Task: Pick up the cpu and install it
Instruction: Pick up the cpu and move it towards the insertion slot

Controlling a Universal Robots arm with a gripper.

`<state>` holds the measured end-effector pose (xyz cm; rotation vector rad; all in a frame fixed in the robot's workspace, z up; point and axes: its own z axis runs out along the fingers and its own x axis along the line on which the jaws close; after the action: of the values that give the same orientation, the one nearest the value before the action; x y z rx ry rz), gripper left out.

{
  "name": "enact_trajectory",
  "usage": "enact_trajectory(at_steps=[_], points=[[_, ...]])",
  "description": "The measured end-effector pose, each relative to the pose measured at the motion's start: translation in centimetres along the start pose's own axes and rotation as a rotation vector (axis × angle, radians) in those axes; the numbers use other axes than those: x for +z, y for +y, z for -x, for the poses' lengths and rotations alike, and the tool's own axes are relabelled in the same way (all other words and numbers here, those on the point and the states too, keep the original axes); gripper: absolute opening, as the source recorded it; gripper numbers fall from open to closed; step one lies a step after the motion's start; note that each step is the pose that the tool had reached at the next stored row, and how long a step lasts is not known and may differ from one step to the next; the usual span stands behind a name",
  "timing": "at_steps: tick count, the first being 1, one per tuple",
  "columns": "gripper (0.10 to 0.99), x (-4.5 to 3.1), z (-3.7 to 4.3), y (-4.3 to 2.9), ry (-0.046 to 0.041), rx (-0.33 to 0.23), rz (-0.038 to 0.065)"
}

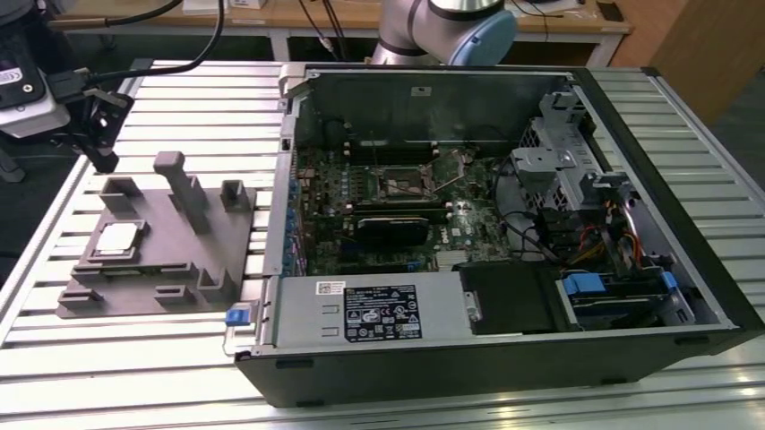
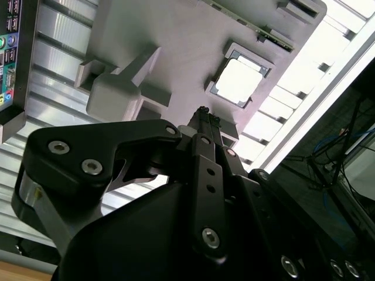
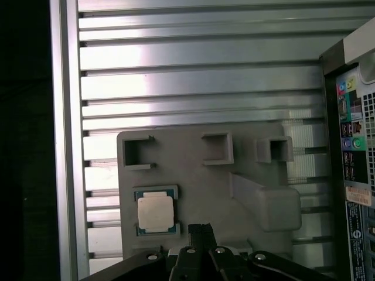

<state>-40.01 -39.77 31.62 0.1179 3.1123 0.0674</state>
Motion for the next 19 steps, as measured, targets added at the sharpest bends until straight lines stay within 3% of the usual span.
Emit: enact_trajectory(at_steps=[19], points=[[0.106,0.43,-0.23,-0.03,0.0,0.0,0.0]])
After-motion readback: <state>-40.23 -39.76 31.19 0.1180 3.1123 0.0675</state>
